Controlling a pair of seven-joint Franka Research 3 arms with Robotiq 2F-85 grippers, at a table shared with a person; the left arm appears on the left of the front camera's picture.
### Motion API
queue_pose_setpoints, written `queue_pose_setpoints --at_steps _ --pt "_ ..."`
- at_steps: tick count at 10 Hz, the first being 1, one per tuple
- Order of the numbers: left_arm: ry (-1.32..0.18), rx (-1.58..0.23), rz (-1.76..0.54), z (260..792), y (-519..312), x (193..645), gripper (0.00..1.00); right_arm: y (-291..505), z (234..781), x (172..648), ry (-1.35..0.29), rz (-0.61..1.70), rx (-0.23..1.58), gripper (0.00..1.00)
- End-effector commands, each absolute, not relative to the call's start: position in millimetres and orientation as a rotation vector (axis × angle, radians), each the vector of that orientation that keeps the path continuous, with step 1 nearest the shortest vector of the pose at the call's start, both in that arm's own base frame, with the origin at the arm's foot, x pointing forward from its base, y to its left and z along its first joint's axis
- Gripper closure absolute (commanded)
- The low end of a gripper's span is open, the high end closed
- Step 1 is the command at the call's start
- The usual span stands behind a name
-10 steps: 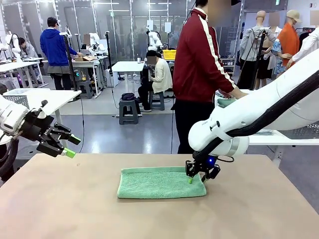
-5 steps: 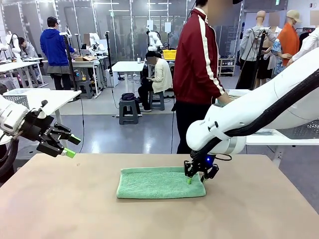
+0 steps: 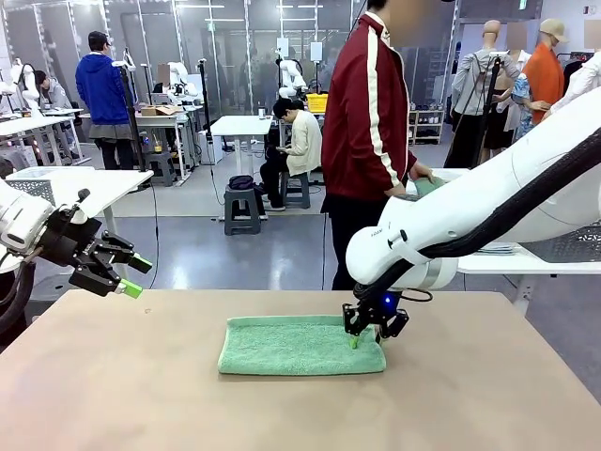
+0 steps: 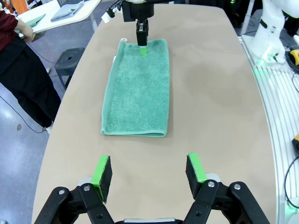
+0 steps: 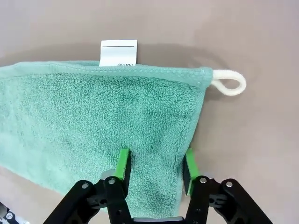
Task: Fold the towels and place them in the basket.
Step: When a person lays out a Towel with hook on the table, fold it in half twice.
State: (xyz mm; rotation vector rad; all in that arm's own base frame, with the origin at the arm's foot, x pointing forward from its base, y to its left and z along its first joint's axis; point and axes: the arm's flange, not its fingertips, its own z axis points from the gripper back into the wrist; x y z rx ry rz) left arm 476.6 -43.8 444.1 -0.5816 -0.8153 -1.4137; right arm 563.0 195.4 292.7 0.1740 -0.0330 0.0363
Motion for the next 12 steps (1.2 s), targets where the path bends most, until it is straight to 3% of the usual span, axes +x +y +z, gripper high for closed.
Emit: queue_pose_setpoints --at_steps 1,2,3,4,5,6,7,8,9,12 --pt "-0.82 -0.582 -1.415 444.7 -43.6 474.6 0.19 201.3 290.7 568.0 -0.015 0.002 0.141 0.63" --pt "-0.82 -0.582 -1.415 444.7 -43.6 474.6 0.19 200.8 290.6 567.5 -0.014 -0.003 0.14 0.63" --pt "-0.82 -0.582 -1.415 444.7 -43.6 474.6 0.19 201.0 291.0 567.2 -0.014 -0.006 0.137 0.82" --pt "-0.82 -0.582 -1.415 444.7 -43.6 474.6 0.19 201.3 292.0 566.9 -0.016 -0.006 0.134 0.68" --pt "-0.82 -0.582 -1.415 444.7 -43.6 474.6 0.19 201.4 292.9 566.8 -0.016 -0.005 0.128 1.0" --pt "-0.82 -0.582 -1.415 444.7 -43.6 474.6 0.19 200.8 294.3 566.6 -0.016 -0.01 0.122 0.87" --pt "-0.82 -0.582 -1.415 444.7 -43.6 474.6 0.19 200.0 294.7 566.0 -0.015 -0.015 0.116 0.87" --pt "-0.82 -0.582 -1.415 444.7 -43.6 474.6 0.19 199.4 294.2 565.2 -0.014 -0.018 0.117 1.0" --pt "-0.82 -0.582 -1.415 444.7 -43.6 474.6 0.19 198.5 294.0 564.5 -0.014 -0.017 0.118 0.96" --pt "-0.82 -0.582 -1.415 444.7 -43.6 474.6 0.19 174.4 311.1 556.0 -0.061 0.035 0.157 1.0"
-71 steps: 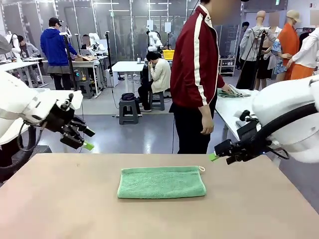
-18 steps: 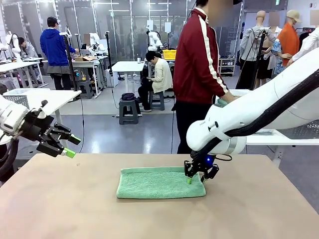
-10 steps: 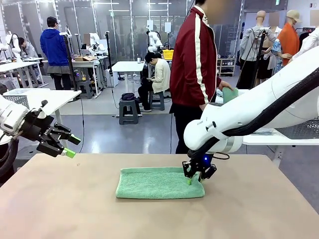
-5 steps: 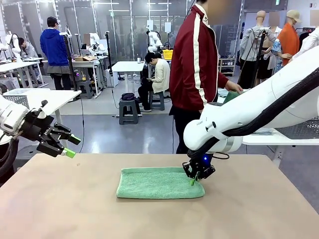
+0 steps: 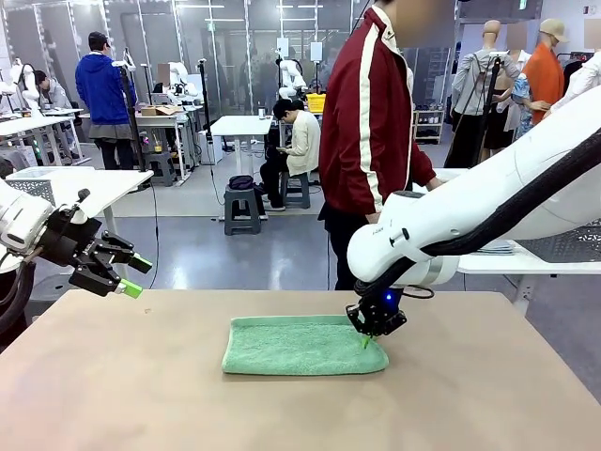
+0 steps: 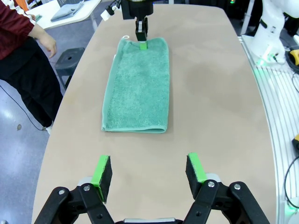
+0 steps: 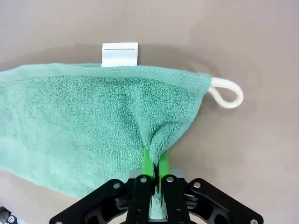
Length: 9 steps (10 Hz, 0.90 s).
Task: Fold the towels and place them in the basket.
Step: When a person lays out a Towel with hook on the table, fold it in half twice.
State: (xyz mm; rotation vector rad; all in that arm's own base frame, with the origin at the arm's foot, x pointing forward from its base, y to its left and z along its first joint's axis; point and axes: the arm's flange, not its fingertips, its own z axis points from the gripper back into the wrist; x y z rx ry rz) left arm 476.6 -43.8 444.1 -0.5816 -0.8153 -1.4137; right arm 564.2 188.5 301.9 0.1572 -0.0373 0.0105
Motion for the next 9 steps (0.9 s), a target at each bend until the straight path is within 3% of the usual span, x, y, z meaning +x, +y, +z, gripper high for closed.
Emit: queue_pose_setpoints --at_steps 1,5,9 --pt "-0.82 -0.582 -1.415 444.7 -43.6 474.6 0.19 163.1 321.0 551.6 -0.052 0.061 0.165 1.0" --pt "-0.82 -0.582 -1.415 444.7 -43.6 474.6 0.19 167.3 345.8 560.3 -0.005 0.123 0.125 1.0" --pt "-0.82 -0.582 -1.415 444.7 -43.6 474.6 0.19 241.0 360.5 619.9 0.075 0.208 0.009 1.0"
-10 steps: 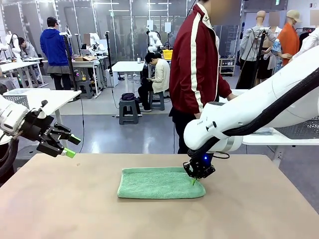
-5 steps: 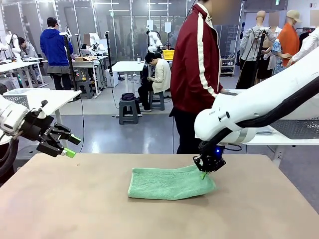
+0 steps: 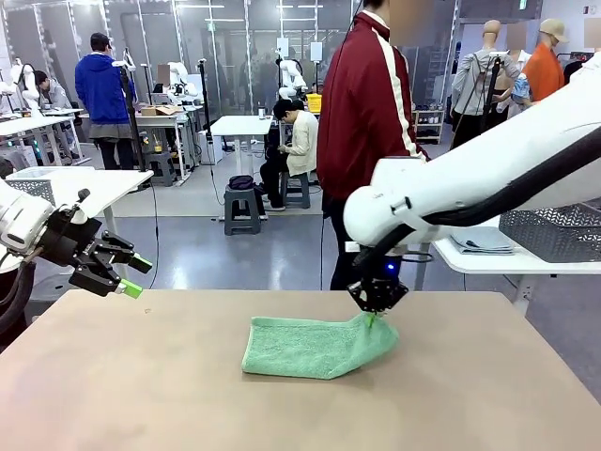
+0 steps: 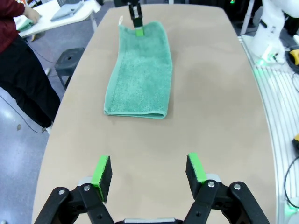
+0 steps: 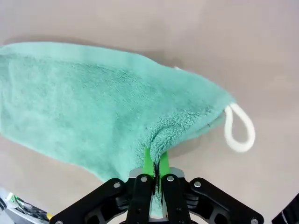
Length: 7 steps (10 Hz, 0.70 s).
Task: Fold the towels and place them in the basket.
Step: When a person lays out a Towel with hook on the table, fold it in half twice.
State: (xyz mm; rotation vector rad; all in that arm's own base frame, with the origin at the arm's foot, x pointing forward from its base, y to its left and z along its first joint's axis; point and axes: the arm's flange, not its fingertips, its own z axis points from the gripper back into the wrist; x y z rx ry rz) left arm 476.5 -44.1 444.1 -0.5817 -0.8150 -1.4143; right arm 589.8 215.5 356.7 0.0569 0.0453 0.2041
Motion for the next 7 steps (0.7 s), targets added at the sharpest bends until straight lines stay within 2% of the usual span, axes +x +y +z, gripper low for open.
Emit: queue_pose_setpoints --at_steps 1,4,7 --pt "-0.82 -0.582 -1.415 444.7 -43.6 474.6 0.19 267.1 363.0 634.7 0.09 0.221 -0.02 1.0" --pt "-0.82 -0.582 -1.415 444.7 -43.6 474.6 0.19 358.8 368.4 667.9 0.077 0.234 -0.099 1.0" --pt "-0.82 -0.582 -1.415 444.7 -43.6 474.6 0.19 417.7 370.2 670.5 0.103 0.198 -0.162 1.0"
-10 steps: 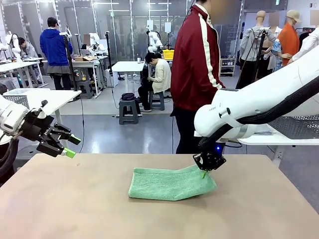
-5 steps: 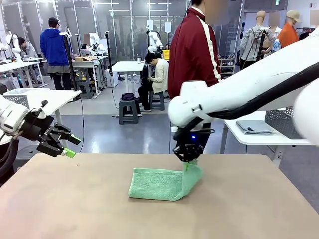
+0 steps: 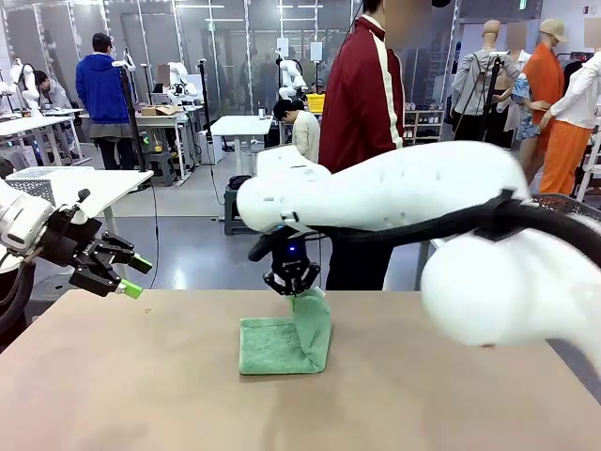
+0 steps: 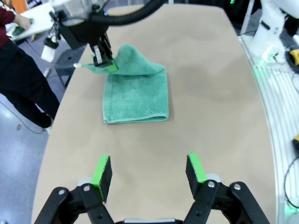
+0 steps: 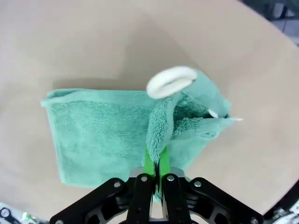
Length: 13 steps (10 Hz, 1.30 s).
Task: Fold the towels and place them in the basket.
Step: When a person lays out a Towel with hook on the table, fold it in half twice.
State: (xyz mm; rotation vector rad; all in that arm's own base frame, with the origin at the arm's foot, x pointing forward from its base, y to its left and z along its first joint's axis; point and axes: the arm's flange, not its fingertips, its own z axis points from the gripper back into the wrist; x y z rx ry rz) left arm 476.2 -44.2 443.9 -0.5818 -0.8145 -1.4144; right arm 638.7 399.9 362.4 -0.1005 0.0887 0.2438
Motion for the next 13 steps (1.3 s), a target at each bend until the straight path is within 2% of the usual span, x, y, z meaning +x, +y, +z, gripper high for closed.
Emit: queue_pose_setpoints --at_steps 1,4,5,8,9,10,13 --pt "-0.82 -0.582 -1.415 444.7 -43.6 474.6 0.19 429.7 372.2 666.3 0.125 0.174 -0.181 1.0" --pt "-0.82 -0.582 -1.415 444.7 -43.6 474.6 0.19 443.5 379.0 651.2 0.163 0.162 -0.172 1.0" --pt "-0.82 -0.582 -1.415 444.7 -43.6 474.6 0.19 422.9 363.3 627.9 0.147 0.175 -0.161 1.0" --pt "-0.82 -0.582 -1.415 444.7 -43.6 474.6 0.19 422.9 363.3 627.9 0.147 0.175 -0.161 1.0" --pt "-0.82 -0.582 -1.415 444.7 -43.6 474.6 0.19 423.8 364.9 627.3 0.157 0.173 -0.166 0.96" --pt "-0.82 -0.582 -1.415 444.7 -43.6 474.6 0.19 428.0 364.7 613.1 0.201 0.221 -0.147 0.96" --pt "-0.82 -0.582 -1.415 444.7 -43.6 474.6 0.19 457.2 377.6 597.0 0.209 0.221 -0.236 0.96"
